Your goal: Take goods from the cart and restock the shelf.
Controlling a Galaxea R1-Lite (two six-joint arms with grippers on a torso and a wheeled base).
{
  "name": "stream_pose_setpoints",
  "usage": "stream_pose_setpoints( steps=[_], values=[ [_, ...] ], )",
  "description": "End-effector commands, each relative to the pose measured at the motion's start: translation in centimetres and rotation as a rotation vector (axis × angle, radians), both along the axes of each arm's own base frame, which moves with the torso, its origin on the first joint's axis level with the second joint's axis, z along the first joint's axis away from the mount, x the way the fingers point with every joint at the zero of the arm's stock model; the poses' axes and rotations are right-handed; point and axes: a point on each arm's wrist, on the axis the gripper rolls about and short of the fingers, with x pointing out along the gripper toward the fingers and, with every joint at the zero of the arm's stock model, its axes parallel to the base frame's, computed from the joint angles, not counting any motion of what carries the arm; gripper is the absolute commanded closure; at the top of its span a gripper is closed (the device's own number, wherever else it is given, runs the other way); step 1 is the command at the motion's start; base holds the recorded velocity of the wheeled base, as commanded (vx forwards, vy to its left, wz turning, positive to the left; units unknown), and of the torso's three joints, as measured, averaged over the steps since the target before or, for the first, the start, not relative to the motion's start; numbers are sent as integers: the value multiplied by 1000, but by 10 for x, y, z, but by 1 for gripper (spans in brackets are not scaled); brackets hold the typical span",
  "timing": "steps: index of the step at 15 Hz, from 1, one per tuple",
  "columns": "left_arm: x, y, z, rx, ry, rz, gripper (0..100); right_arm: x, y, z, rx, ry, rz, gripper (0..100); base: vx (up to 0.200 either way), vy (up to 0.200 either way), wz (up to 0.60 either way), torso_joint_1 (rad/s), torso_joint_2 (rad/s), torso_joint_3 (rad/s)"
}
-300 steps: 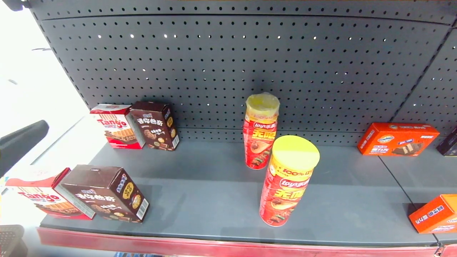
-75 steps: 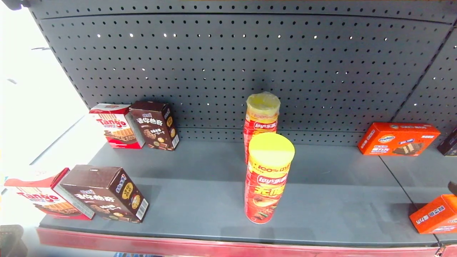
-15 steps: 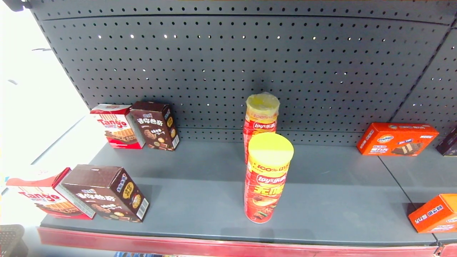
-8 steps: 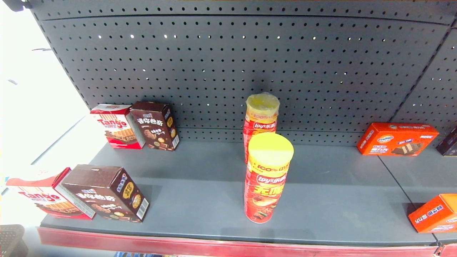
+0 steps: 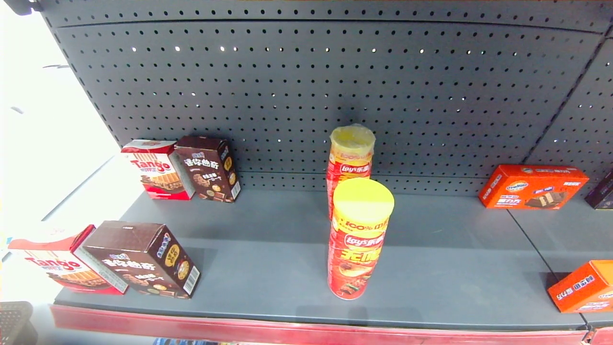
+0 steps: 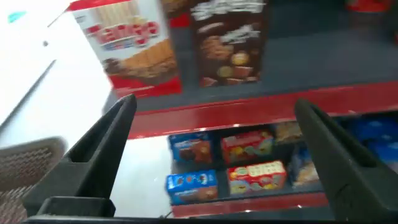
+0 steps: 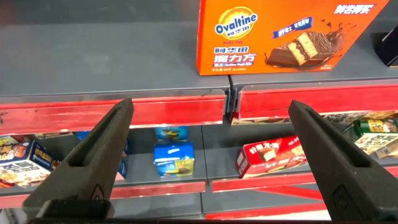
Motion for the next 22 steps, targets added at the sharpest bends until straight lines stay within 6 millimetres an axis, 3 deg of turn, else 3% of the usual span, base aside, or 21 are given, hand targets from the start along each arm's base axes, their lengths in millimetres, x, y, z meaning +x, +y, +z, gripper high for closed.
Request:
stream_pose_setpoints(
  steps=[1,6,14,17,21,22],
  values=[
    [-1,-2,2,-84,10,-106,0,0,0,0,0,2,0,0,0,0,0,0,0,0],
    [-3,1,16,-117,-112,32,0,0,0,0,0,2,0,0,0,0,0,0,0,0],
    [-7,2,32,-253,-229,32,0,0,0,0,0,2,0,0,0,0,0,0,0,0],
    [-6,1,29,-251,-215,18,0,0,0,0,0,2,0,0,0,0,0,0,0,0],
    [1,2,-6,-59,60,77,0,0,0,0,2,2,0,0,0,0,0,0,0,0],
    [1,2,-6,-59,60,77,0,0,0,0,2,2,0,0,0,0,0,0,0,0]
  ],
)
